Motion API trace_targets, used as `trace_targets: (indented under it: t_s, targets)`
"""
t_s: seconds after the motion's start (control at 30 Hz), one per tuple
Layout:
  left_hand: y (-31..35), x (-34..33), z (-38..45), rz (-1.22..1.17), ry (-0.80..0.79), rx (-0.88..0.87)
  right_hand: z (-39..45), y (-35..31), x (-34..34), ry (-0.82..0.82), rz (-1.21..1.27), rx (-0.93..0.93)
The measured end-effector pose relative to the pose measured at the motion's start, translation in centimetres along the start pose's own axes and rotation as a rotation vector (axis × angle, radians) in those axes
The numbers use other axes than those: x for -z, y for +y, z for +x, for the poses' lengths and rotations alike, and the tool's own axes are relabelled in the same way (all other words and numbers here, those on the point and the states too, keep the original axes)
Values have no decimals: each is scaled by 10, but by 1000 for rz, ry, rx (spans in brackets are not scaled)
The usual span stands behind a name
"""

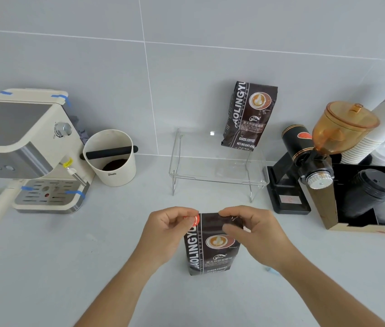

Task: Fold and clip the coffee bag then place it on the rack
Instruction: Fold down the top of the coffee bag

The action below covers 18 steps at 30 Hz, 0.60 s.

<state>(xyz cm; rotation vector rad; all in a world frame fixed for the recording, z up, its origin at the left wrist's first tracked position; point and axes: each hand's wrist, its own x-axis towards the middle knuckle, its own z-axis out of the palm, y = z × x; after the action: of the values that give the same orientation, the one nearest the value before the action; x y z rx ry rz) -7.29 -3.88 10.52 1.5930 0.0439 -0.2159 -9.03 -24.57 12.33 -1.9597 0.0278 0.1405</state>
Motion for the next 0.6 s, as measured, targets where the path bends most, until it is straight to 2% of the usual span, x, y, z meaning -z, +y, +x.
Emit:
trace_targets:
  t_s: [0.23, 0.6]
  targets:
    - [-5, 2, -5, 80, -75, 58, -1, 6, 1, -74, -204, 72]
    - [-12, 7, -3, 519, -198, -135, 3, 7, 9, -208, -370, 166]
